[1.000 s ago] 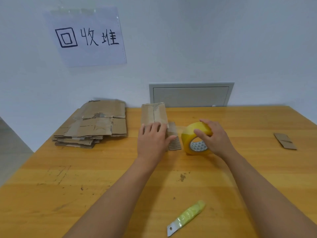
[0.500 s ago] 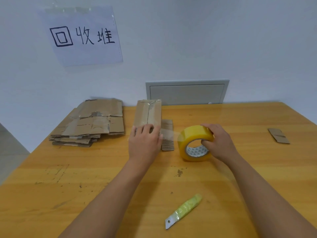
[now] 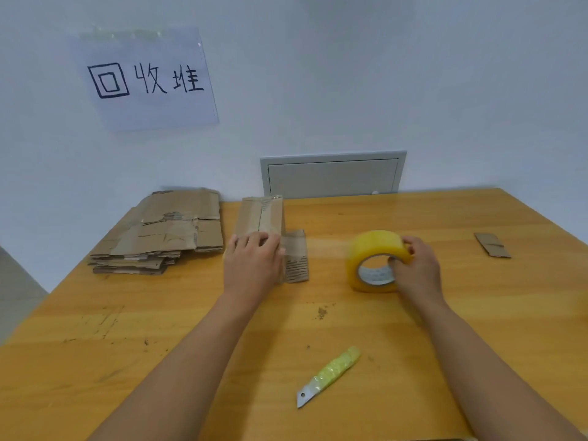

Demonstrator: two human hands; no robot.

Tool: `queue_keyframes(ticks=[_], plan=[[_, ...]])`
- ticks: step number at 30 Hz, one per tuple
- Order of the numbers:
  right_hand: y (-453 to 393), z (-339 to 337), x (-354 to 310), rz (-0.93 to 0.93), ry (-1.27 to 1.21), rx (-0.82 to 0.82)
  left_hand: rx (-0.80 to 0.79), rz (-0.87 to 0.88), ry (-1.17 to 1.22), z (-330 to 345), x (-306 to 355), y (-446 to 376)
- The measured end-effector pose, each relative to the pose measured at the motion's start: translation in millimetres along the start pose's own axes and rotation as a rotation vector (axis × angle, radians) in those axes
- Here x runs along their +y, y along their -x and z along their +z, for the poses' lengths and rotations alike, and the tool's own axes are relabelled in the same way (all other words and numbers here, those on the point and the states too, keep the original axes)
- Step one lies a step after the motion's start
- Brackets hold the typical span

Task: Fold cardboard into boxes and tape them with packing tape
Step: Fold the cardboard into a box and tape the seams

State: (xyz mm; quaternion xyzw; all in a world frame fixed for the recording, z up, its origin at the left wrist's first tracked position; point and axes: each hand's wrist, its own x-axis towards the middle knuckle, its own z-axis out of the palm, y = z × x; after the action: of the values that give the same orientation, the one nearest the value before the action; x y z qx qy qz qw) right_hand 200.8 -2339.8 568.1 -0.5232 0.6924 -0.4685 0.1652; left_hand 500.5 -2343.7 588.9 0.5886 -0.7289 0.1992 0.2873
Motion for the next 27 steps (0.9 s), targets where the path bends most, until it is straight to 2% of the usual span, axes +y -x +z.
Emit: queue_keyframes(ticks=[2,5,8,13,17,22,27], plan=[[-1,-9,6,0.049,-0.025,0.117,0.001,-0.020,-0.009,0,6,-1],[12,-1,11,0.107,-0.122,0.065,-0.016,-0.066,0.007,-1,10,-2],[16,-4,21,0.063,-0.089,0.006,-0.028,-0.050,0.003,-4,3,-1],[13,-11,21,0.087,-0.053,0.124,-0.049,-0.083,0.002,-3,6,-3],[19,-10,16,0.103,-0.019,0.139,-0.066,-0.078,0.037,-5,5,-3],[37,-8,9,-0.051,0.152,0.284,-0.100,-0.047,0.085,-10,2,-2],[37,-2,6,-0.063,0.090,0.155,-0.108,-0.034,0.099,-9,0,-1]])
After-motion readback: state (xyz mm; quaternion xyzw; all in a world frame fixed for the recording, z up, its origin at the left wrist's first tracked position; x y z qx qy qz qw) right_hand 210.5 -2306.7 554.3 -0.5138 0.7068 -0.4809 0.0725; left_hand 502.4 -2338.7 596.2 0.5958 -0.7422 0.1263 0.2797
